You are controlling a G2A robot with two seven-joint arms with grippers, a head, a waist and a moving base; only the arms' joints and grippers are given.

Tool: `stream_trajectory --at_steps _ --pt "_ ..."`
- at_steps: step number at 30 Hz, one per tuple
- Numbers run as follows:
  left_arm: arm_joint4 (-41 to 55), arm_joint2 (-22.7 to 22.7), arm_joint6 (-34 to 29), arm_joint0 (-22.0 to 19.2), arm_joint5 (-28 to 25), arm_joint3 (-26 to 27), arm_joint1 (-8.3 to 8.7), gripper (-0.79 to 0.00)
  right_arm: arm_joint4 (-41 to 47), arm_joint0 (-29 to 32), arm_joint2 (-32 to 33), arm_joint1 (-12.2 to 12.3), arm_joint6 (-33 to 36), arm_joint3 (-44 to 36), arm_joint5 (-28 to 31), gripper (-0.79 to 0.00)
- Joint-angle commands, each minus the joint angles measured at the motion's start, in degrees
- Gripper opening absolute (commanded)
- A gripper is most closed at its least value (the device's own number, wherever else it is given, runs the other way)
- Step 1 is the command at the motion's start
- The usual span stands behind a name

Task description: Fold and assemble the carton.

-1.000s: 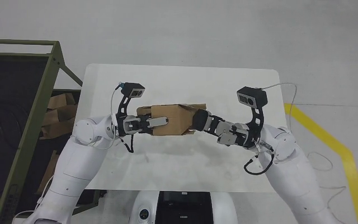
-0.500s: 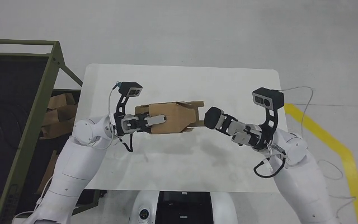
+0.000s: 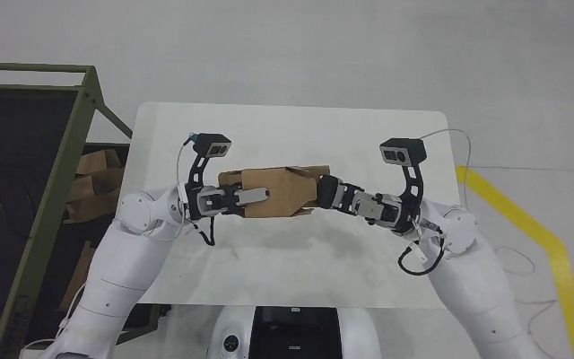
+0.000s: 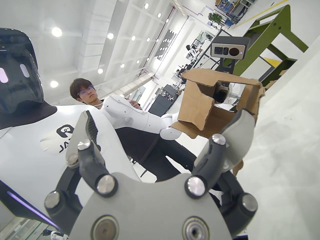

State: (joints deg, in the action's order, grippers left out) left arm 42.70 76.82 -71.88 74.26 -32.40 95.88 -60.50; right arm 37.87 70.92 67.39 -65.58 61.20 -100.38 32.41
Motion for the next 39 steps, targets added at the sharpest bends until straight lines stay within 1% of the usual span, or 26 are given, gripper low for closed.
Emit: stream_trajectory --at_steps 1,10,16,22,25,30,39 --pt "-0.02 0.03 -0.06 0.03 0.06 0.05 0.01 -0.785 1.90 -0.53 0.06 -0.03 1.11 1.02 0.57 0.000" --pt "-0.43 -0.17 -0.16 0.11 0.16 -0.30 0.00 -0.785 8.99 0.01 0.71 -0.16 4.11 -0.18 2.57 0.000" --pt "-0.66 -0.32 -0.23 0.00 0.34 -0.38 -0.02 -0.785 12.51 0.14 0.57 -0.30 6.89 -1.42 2.71 0.000" --pt "-1.77 -0.52 0.39 0.06 0.47 -0.50 -0.04 -0.785 10.85 -0.05 -0.07 -0.51 7.49 -3.01 3.18 0.000" --pt "-3.22 -0.66 1.02 0.03 0.43 -0.43 -0.04 -0.785 6.43 -0.28 -0.46 -0.67 5.63 -4.07 4.13 0.000" --pt "-4.29 -0.91 2.00 0.01 0.33 -0.13 -0.08 -0.785 -1.50 -0.39 -2.43 -1.22 0.22 -6.89 5.89 0.000" --pt "-5.10 -1.29 2.92 0.07 0.42 0.03 -0.11 -0.785 -21.50 -1.61 -5.52 -2.22 -10.91 -9.10 5.27 0.000"
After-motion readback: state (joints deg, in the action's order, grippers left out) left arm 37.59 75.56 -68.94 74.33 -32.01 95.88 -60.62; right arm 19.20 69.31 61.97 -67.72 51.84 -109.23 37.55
